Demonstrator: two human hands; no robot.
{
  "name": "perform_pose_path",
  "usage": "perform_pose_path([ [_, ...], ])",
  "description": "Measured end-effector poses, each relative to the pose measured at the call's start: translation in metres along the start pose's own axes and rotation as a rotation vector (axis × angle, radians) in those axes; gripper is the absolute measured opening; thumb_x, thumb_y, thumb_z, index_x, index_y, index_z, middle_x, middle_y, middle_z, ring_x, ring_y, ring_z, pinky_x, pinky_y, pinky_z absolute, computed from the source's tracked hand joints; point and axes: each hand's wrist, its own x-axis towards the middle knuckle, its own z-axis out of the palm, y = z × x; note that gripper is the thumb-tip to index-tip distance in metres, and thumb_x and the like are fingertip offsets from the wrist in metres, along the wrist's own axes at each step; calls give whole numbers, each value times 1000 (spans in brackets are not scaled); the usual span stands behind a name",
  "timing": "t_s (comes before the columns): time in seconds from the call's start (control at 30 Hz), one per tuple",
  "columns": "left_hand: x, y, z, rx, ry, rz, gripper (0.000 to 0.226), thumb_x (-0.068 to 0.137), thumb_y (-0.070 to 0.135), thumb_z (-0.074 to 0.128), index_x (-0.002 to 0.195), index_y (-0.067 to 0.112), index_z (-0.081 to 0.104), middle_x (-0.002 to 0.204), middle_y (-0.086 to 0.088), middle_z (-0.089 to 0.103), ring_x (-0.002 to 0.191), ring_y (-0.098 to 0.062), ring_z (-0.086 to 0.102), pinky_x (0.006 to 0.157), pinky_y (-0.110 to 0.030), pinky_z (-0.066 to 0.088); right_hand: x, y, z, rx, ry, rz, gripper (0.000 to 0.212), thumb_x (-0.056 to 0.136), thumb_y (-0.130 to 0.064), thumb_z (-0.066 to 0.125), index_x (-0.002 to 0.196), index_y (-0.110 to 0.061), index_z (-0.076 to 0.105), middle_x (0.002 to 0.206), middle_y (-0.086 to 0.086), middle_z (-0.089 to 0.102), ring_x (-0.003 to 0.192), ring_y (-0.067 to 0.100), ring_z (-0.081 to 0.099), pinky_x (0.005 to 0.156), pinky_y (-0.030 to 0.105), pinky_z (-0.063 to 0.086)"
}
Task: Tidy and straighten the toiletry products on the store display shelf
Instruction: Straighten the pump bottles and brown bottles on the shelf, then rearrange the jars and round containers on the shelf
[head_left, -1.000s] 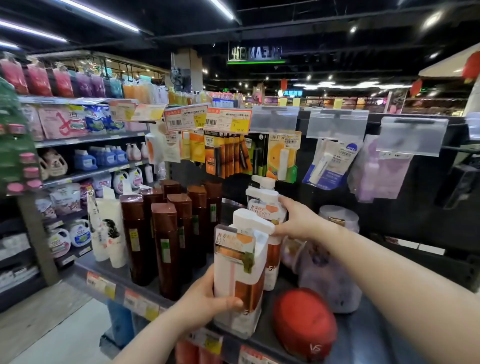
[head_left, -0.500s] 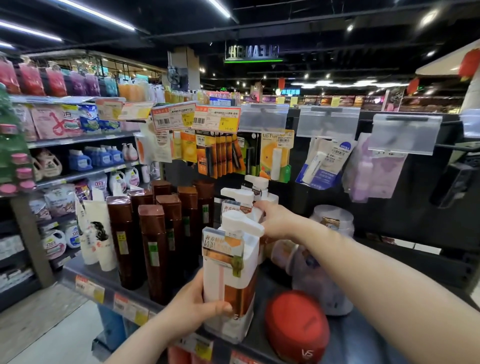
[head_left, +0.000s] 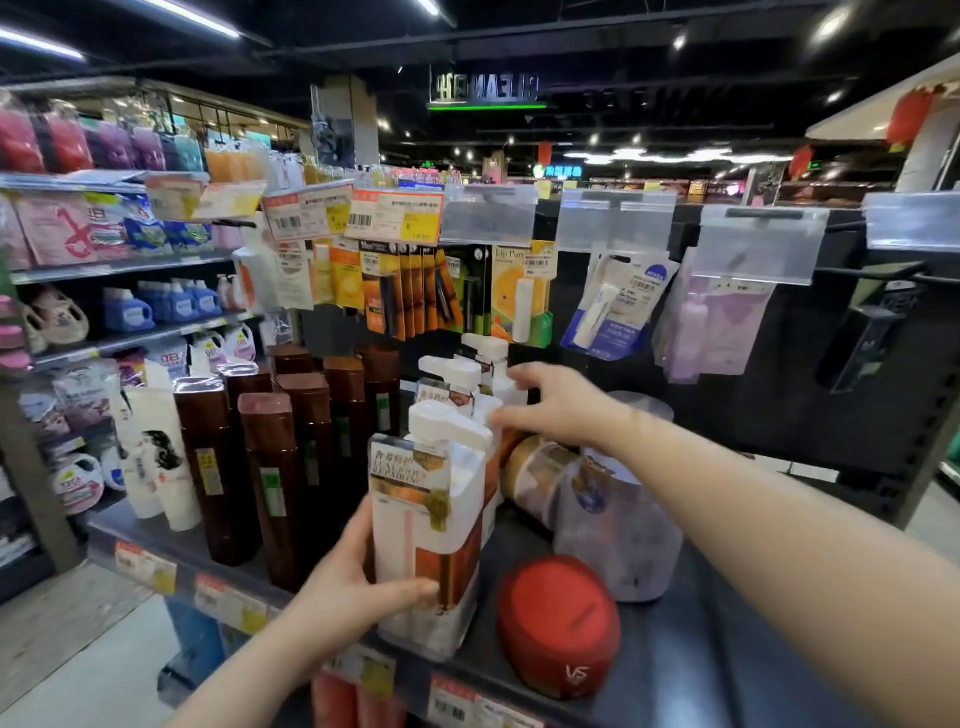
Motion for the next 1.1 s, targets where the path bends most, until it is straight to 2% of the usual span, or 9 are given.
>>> perform_pose_path([
  [0.13, -18, 20, 7, 98, 378, 163, 101, 50, 56, 76, 135, 54, 22, 129, 22, 46, 114, 2, 44, 96, -29, 36, -25, 38, -37, 4, 108, -29, 46, 82, -37, 66, 123, -19, 56, 123, 1, 60, 103, 8, 54, 83, 21, 43],
  [0.23, -33, 41, 17, 269, 690, 479, 79, 67, 44, 76, 132, 46, 31, 112, 11, 46, 103, 1, 46, 87, -22, 37, -42, 76, -46, -40, 84, 63, 53, 78, -42, 69, 123, -18, 56, 122, 2, 61, 97, 7, 53, 79, 20, 42],
  [0.3, -42, 60, 31, 255, 669, 696, 67, 68, 33, 70, 125, 46, 36, 101, 7, 49, 94, -6, 51, 77, -20, 41, -49, 94, -40, -90, 0, 97, 67, 74, -46, 71, 130, -15, 51, 130, 4, 56, 107, 11, 52, 89, 21, 40],
  [0.4, -43, 84, 63, 187, 396, 841, 43, 73, 26, 61, 114, 35, 49, 95, 8, 53, 82, -15, 56, 66, -27, 47, -56, 112, -25, -24, -51, 72, 80, 71, -48, 72, 136, -13, 43, 142, 1, 43, 125, 9, 40, 99, 16, 28],
  [0.6, -1, 88, 121, 387, 44, 547, 53, 74, 28, 72, 113, 45, 39, 119, 16, 47, 113, 5, 43, 91, -1, 29, -67, 127, -14, 91, -70, 36, 97, 61, -49, 79, 142, -23, 33, 147, -2, 35, 124, 1, 30, 101, 15, 23],
  [0.73, 18, 69, 131, 539, -26, 269, 89, 71, 39, 74, 143, 30, 23, 145, 7, 31, 136, -10, 25, 103, -17, 17, -65, 130, -11, 104, -52, 70, 102, 60, -54, 79, 144, -22, 31, 147, 2, 35, 133, 14, 33, 102, 20, 25],
  [0.87, 18, 51, 133, 740, -177, 47, 114, 63, 60, 70, 148, 24, 2, 154, -1, 17, 142, -16, 14, 110, -25, 15, -66, 129, -10, 110, -27, 79, 102, 61, -53, 79, 144, -19, 31, 147, 3, 35, 132, 15, 35, 100, 17, 25],
  [1.03, 10, 35, 132, 837, -221, -54, 122, 54, 73, 65, 148, 22, 6, 156, -1, 8, 142, -18, 8, 113, -29, 14, -83, 116, -10, -48, 42, 28, 97, 68, -55, 72, 146, -19, 26, 154, 8, 14, 142, 21, 15, 112, 27, 17],
  [1.1, 8, 32, 132, 860, -240, -28, 124, 49, 73, 64, 148, 24, 7, 155, 1, 8, 142, -18, 9, 112, -29, 15, -101, 111, -13, -43, 214, -76, 83, 71, -49, 72, 140, -16, 39, 150, 8, 25, 139, 19, 23, 111, 28, 22],
])
